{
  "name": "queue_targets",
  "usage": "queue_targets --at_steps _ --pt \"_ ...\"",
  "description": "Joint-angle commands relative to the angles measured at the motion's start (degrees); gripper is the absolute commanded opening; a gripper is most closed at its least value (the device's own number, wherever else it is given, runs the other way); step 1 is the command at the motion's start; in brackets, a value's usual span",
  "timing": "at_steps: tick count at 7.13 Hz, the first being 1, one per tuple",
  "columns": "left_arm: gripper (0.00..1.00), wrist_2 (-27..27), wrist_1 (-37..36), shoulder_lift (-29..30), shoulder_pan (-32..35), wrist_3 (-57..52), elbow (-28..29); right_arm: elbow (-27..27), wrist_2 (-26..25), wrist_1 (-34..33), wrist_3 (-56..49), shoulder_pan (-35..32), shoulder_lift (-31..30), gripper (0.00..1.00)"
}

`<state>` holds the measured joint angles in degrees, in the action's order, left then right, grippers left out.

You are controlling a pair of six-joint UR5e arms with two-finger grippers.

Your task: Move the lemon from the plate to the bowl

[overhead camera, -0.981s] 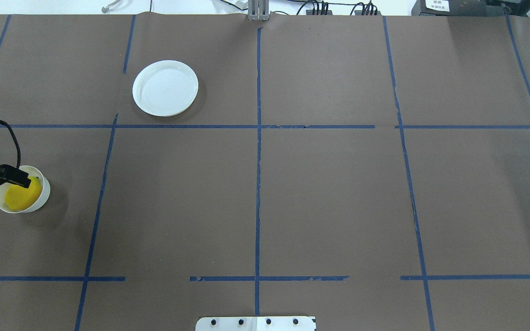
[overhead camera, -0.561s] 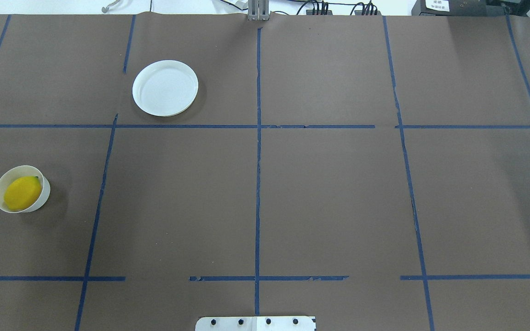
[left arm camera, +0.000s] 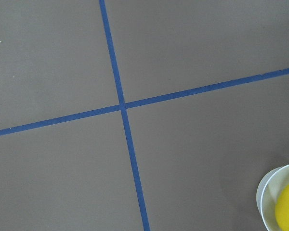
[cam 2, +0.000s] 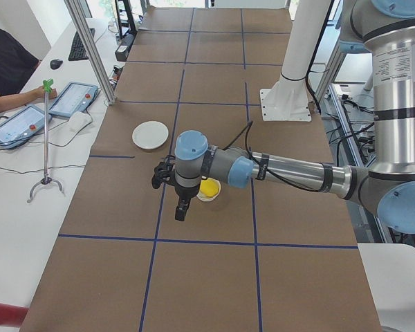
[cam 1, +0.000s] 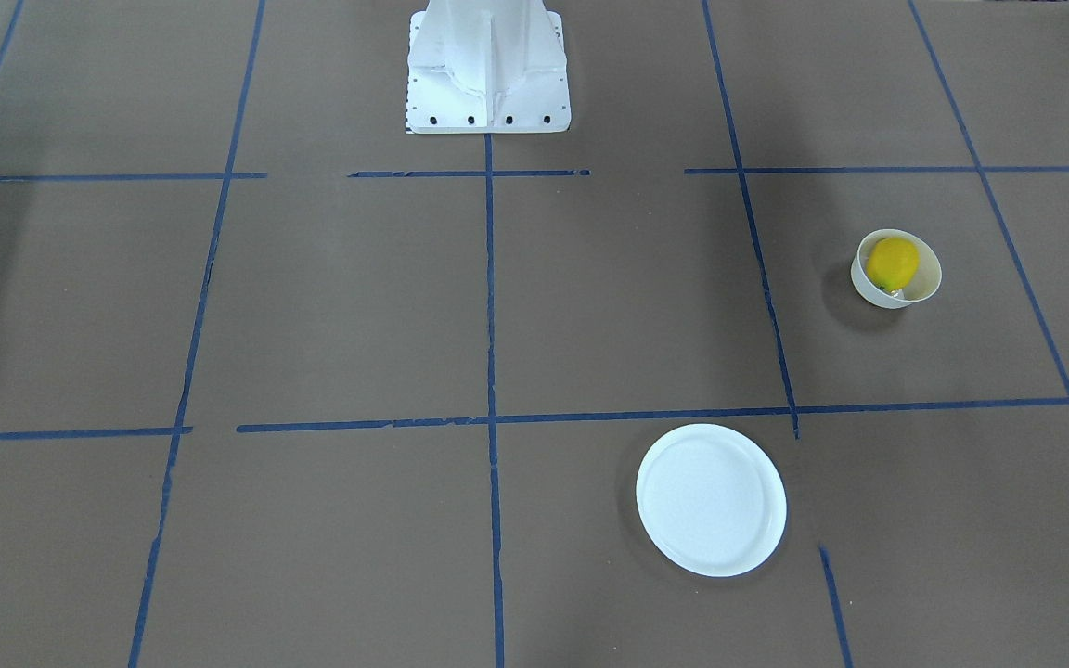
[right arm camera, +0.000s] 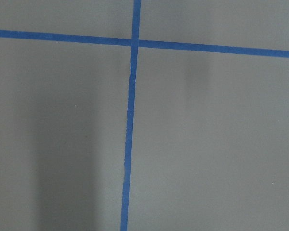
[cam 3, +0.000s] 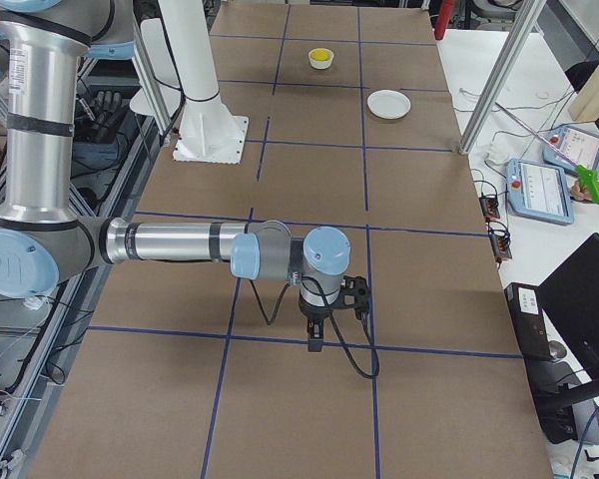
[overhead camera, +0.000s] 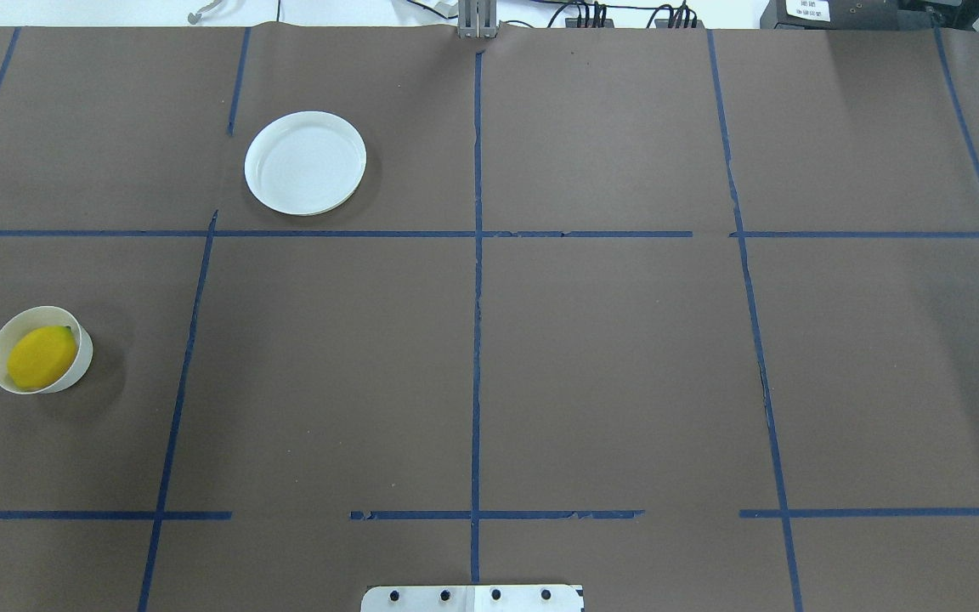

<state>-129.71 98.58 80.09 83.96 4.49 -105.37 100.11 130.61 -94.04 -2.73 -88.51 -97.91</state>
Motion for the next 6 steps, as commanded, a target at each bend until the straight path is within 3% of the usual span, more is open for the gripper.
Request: queue_targets --at_steps 1,3,5,6 --pt "1.00 -0.37 -0.66 -0.98 0.85 -0.27 1.66 0.00 0.00 0.00 0.00 0.00 0.00 1.00" --pt "1.00 -0.89 -5.90 -0.72 5.75 -4.63 2.89 0.00 0.00 0.00 0.00 0.00 0.00 1.00" --pt "1.00 -6.41 -12.42 -0.63 7.78 -9.94 2.63 0.00 0.00 0.00 0.00 0.00 0.00 1.00" --pt "1.00 -6.43 -13.31 -0.81 7.97 -9.94 2.54 0.00 0.00 0.00 0.00 0.00 0.00 1.00"
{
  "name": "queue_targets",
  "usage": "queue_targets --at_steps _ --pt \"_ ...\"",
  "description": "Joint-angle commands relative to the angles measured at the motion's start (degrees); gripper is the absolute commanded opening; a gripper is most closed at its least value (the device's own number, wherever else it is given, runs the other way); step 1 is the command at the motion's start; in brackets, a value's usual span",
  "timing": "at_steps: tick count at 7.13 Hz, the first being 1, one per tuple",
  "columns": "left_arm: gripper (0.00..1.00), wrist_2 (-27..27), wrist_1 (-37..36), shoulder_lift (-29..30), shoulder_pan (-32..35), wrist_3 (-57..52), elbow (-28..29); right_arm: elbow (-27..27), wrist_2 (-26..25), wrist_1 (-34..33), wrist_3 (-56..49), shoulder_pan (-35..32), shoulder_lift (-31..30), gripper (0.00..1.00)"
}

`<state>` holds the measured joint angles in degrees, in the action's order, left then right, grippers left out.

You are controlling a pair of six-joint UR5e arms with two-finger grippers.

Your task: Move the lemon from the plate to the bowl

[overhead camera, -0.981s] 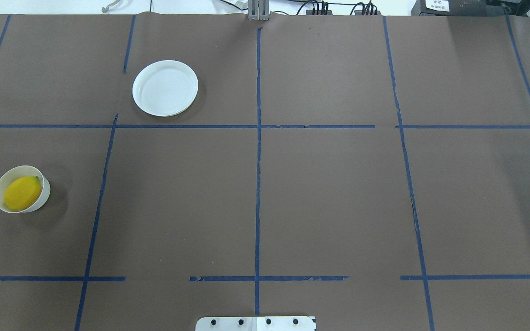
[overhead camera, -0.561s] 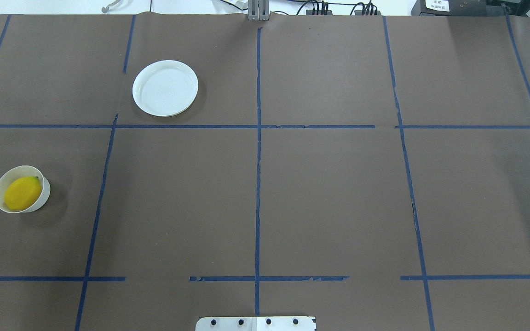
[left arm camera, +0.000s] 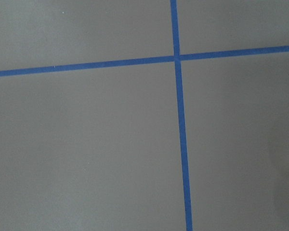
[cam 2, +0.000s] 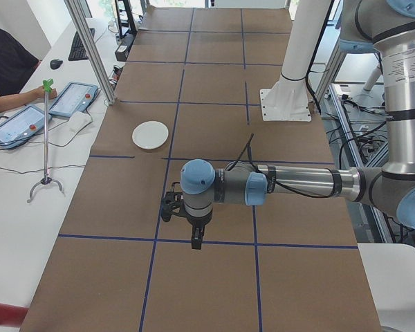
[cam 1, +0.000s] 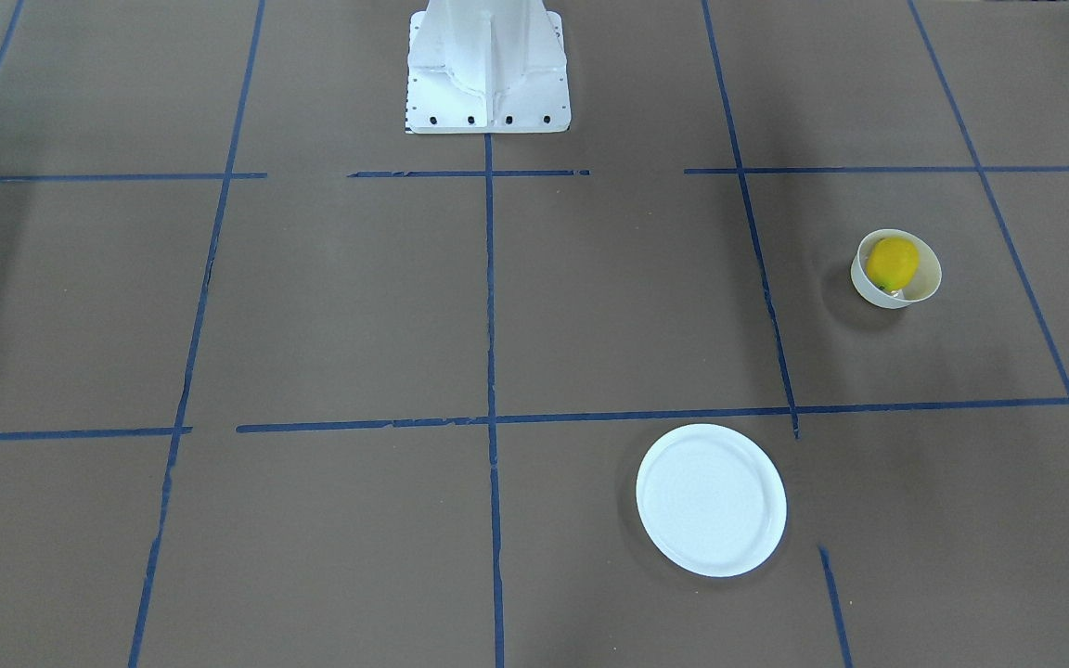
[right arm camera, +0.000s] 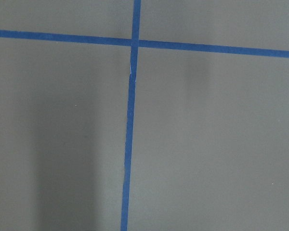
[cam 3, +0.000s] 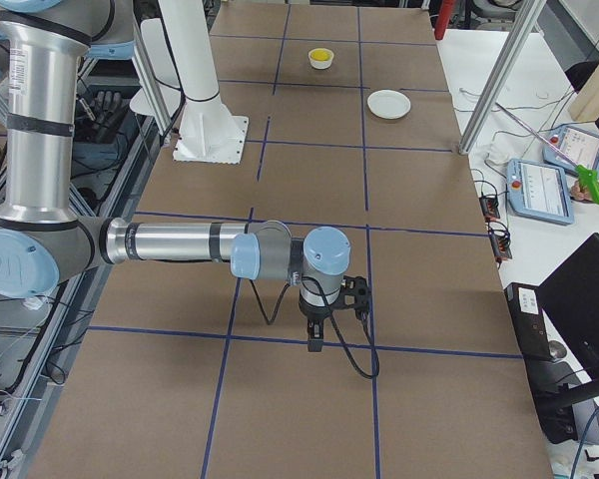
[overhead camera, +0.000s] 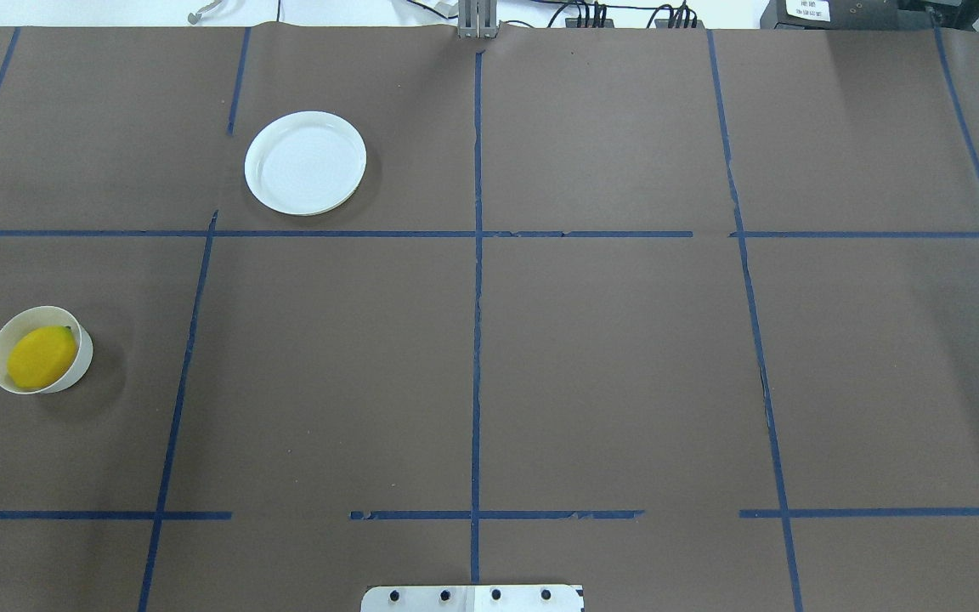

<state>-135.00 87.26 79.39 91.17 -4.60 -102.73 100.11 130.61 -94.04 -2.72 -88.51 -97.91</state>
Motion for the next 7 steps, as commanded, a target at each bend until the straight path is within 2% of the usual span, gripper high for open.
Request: queue_targets --at_steps 1,7 --pt "1.00 -1.15 -3.14 -0.20 0.77 -0.93 -0.63 0.00 0.00 0.00 0.00 0.00 0.00 1.00" --pt "1.00 -1.32 -2.80 0.07 0.77 -1.11 0.16 0.00 0.00 0.00 0.00 0.00 0.00 1.00"
